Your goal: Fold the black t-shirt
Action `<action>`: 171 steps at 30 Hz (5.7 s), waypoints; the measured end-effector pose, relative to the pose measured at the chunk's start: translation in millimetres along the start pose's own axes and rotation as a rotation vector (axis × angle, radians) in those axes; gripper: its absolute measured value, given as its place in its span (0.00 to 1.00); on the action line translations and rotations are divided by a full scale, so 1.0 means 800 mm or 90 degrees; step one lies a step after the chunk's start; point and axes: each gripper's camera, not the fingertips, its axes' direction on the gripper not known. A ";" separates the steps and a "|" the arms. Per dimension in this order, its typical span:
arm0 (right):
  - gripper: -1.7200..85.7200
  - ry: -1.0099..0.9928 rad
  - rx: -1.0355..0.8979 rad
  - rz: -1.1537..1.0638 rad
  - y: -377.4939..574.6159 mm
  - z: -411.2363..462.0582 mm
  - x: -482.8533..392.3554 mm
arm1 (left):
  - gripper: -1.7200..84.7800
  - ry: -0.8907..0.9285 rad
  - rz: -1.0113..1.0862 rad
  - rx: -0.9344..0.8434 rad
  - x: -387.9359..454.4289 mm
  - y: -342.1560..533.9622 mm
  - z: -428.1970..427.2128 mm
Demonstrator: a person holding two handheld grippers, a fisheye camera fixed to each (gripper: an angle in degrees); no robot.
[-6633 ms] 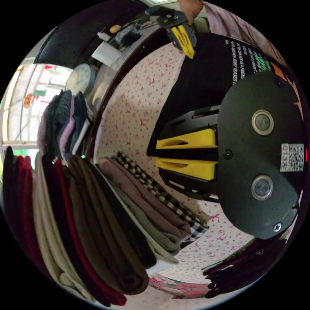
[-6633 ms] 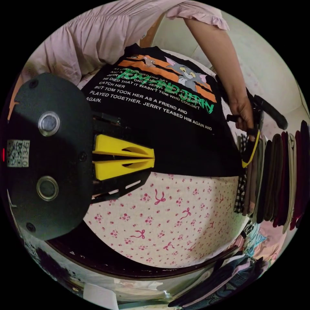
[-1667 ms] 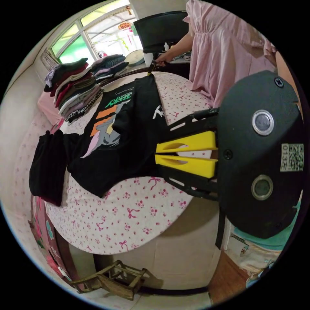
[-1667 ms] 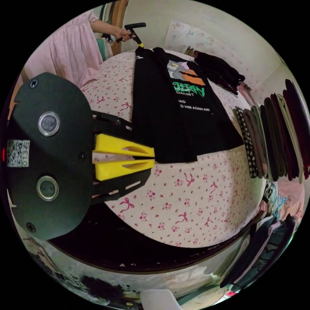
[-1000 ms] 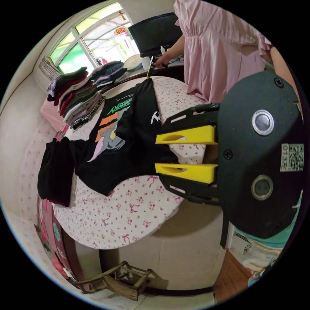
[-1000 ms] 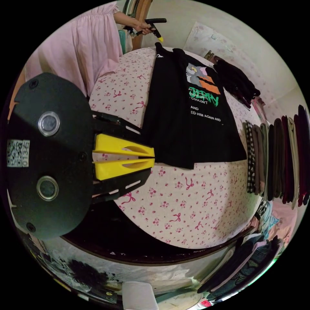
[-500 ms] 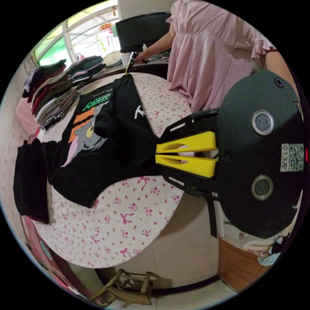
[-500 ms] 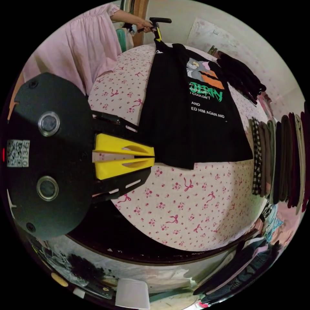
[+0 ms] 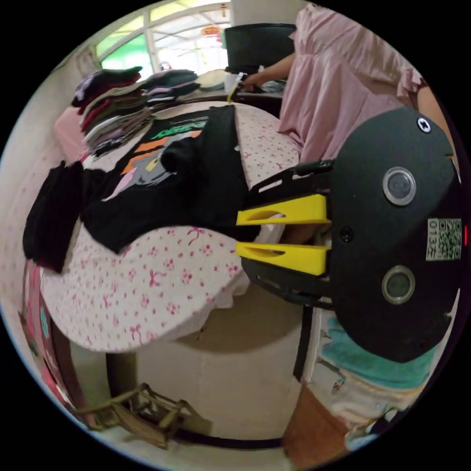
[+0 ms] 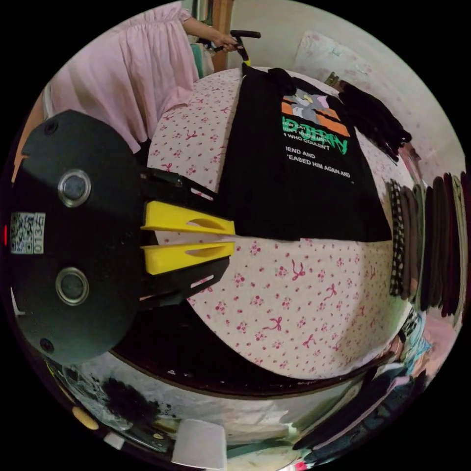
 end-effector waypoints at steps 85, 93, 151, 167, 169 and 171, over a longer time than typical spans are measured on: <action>0.03 0.032 0.129 -0.052 -0.111 0.075 -0.243 | 0.06 -0.173 0.132 0.117 0.313 0.004 0.096; 0.02 0.095 0.027 -0.023 -0.090 0.152 -0.276 | 0.04 -0.277 0.095 0.063 0.313 0.034 0.124; 0.05 -0.096 0.045 -0.593 -0.413 0.310 -0.871 | 0.02 -0.154 0.195 0.050 0.278 -0.049 0.119; 0.05 -0.028 0.021 -0.660 -0.170 0.340 -0.814 | 0.02 -0.146 0.141 0.087 0.249 -0.042 0.108; 0.09 -0.078 0.033 -0.581 -0.200 0.331 -0.802 | 0.02 -0.138 0.144 0.105 0.249 -0.036 0.101; 0.12 -0.157 0.033 -0.492 -0.245 0.333 -0.790 | 0.02 -0.130 0.150 0.107 0.250 -0.034 0.099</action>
